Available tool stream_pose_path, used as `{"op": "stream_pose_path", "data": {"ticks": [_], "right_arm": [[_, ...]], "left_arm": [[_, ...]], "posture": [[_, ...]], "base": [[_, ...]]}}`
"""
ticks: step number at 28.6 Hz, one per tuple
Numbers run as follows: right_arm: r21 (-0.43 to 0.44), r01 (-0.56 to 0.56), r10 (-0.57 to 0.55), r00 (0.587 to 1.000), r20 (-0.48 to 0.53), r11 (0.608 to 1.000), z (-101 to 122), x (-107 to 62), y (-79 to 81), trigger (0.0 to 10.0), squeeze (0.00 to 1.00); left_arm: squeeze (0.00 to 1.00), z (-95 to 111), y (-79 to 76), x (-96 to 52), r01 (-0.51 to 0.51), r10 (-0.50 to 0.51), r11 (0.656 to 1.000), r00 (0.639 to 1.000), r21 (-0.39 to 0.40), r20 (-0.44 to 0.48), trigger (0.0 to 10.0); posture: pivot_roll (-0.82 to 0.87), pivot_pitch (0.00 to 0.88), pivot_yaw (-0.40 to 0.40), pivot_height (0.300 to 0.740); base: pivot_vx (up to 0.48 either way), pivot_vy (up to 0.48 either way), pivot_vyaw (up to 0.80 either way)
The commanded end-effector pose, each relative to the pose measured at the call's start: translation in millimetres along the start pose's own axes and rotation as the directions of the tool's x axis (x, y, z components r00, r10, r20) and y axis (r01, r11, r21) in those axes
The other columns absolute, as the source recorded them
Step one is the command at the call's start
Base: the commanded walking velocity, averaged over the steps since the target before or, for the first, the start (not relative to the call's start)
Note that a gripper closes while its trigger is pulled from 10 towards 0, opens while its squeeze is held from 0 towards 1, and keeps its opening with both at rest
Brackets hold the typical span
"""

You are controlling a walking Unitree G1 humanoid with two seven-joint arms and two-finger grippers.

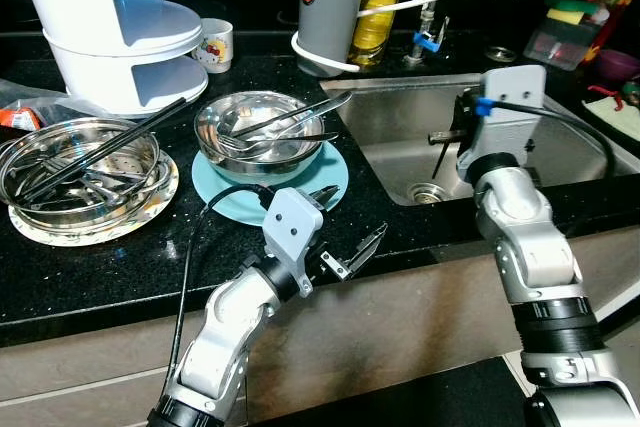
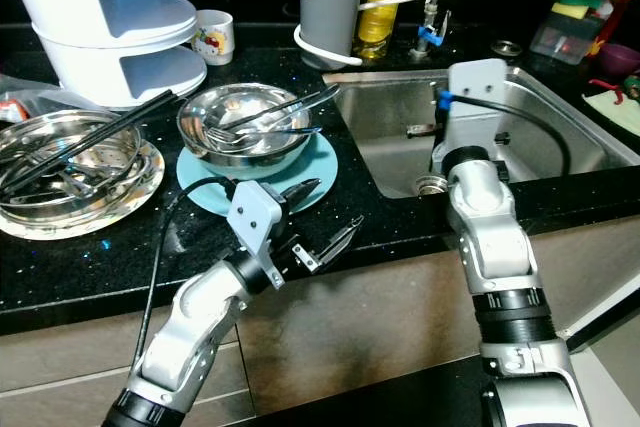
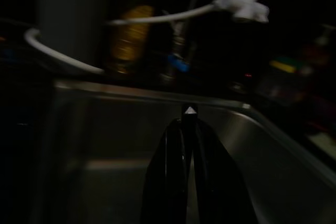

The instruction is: Kitchen organization

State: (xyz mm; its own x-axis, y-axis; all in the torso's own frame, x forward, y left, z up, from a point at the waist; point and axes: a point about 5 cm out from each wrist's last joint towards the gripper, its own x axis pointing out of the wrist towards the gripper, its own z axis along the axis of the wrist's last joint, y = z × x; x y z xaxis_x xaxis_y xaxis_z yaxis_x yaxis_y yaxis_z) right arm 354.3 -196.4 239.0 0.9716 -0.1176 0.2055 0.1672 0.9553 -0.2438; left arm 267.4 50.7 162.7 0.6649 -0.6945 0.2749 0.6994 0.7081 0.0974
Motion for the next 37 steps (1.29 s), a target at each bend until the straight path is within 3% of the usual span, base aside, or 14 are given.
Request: {"op": "stream_pose_path", "data": {"ticks": [1,2,3,4,5,6,7,9,11,14,25,28,33,37], "right_arm": [[-0.053,0.043,-0.044,0.999,-0.022,0.998,-2,2.2,-6.9,10.0,0.0],[-0.053,0.045,-0.046,0.999,-0.027,0.998,-3,2.3,-7.3,10.0,0.0],[-0.031,0.041,-0.042,0.999,-0.028,0.999,-4,1.7,-7.0,10.0,0.58],[0.02,0.037,-0.037,0.999,-0.021,0.999,-4,0.3,-6.8,10.0,1.0],[0.02,0.037,-0.037,0.999,-0.021,0.999,-4,0.3,-6.8,10.0,1.0],[0.244,-0.017,0.01,0.999,0.031,0.97,0,-2.3,-2.8,10.0,1.0],[0.244,-0.017,0.01,0.999,0.031,0.97,0,-2.3,-2.8,10.0,1.0],[0.414,-0.041,0.0,0.995,0.098,0.909,8,-8.7,-10.0,10.0,0.0],[0.47,-0.052,-0.012,0.991,0.131,0.881,12,-11.7,-13.4,10.0,0.0],[0.66,-0.213,0.013,0.956,0.295,0.721,30,-29.0,-15.6,10.0,0.0],[0.645,-0.324,0.112,0.931,0.347,0.692,22,-47.3,-4.9,10.0,0.0],[0.676,-0.318,0.189,0.947,0.26,0.665,19,-41.4,10.9,10.0,0.0],[0.63,-0.481,0.271,0.874,0.404,0.61,63,-36.4,39.1,10.0,0.0],[0.553,-0.515,0.295,0.848,0.441,0.655,80,-29.0,40.9,10.0,0.0]], "left_arm": [[0.0,-7,-1.2,-3.7,-0.001,0.0,1.0,0.999,-0.019,-0.039,10.0],[0.0,-7,-1.1,-3.5,-0.001,0.0,1.0,0.999,-0.019,-0.038,10.0],[0.0,-6,-1.1,-3.2,-0.001,0.0,1.0,0.999,-0.02,-0.037,10.0],[0.0,-6,-1.4,-2.8,0.001,-0.002,1.0,0.999,-0.02,-0.036,10.0],[0.0,-6,-1.4,-2.8,0.001,-0.002,1.0,0.999,-0.02,-0.036,10.0],[0.0,-5,-1.8,-2.0,0.004,-0.005,1.0,0.999,-0.02,-0.032,10.0],[0.0,-5,-1.8,-2.0,0.004,-0.005,1.0,0.999,-0.02,-0.032,10.0],[0.0,-1,0.1,0.3,0.004,-0.004,1.0,1.0,-0.016,-0.019,10.0],[0.0,0,1.0,1.1,0.003,-0.003,1.0,1.0,-0.013,-0.013,10.0],[0.0,9,7.6,4.7,-0.006,0.006,1.0,1.0,0.005,0.018,10.0],[0.0,50,19.8,20.3,-0.038,0.035,0.999,0.987,0.016,0.157,10.0],[0.0,54,20.8,19.6,-0.047,0.043,0.999,0.985,0.02,0.165,10.0],[0.0,48,24.4,15.0,-0.094,0.089,0.995,0.986,0.029,0.138,10.0],[0.0,43,25.4,10.7,-0.11,0.108,0.994,0.988,0.014,0.111,10.0]], "posture": [[0.09,0.0,-0.103,0.74],[0.09,0.0,-0.103,0.74],[0.09,0.0,-0.103,0.74],[0.09,0.0,-0.104,0.74],[0.09,0.0,-0.104,0.74],[0.09,0.0,-0.104,0.74],[0.09,0.0,-0.104,0.74],[0.09,0.0,-0.104,0.74],[0.09,0.0,-0.104,0.74],[0.08,0.0,-0.106,0.74],[0.08,0.0,-0.099,0.74],[0.08,0.0,-0.093,0.74],[0.09,0.0,-0.097,0.74],[0.1,0.0,-0.1,0.74]], "base": [[0.0,0.0,0.0],[0.0,0.0,0.0],[0.0,0.0,0.0],[0.0,0.0,0.0],[0.0,0.0,0.0],[0.0,0.0,0.0],[0.0,0.0,0.0],[0.0,0.0,0.0],[0.0,0.0,0.0],[0.0,0.0,0.0],[0.0,0.0,0.0],[0.0,0.0,0.0],[0.0,0.0,0.0],[0.0,0.0,0.0]]}}
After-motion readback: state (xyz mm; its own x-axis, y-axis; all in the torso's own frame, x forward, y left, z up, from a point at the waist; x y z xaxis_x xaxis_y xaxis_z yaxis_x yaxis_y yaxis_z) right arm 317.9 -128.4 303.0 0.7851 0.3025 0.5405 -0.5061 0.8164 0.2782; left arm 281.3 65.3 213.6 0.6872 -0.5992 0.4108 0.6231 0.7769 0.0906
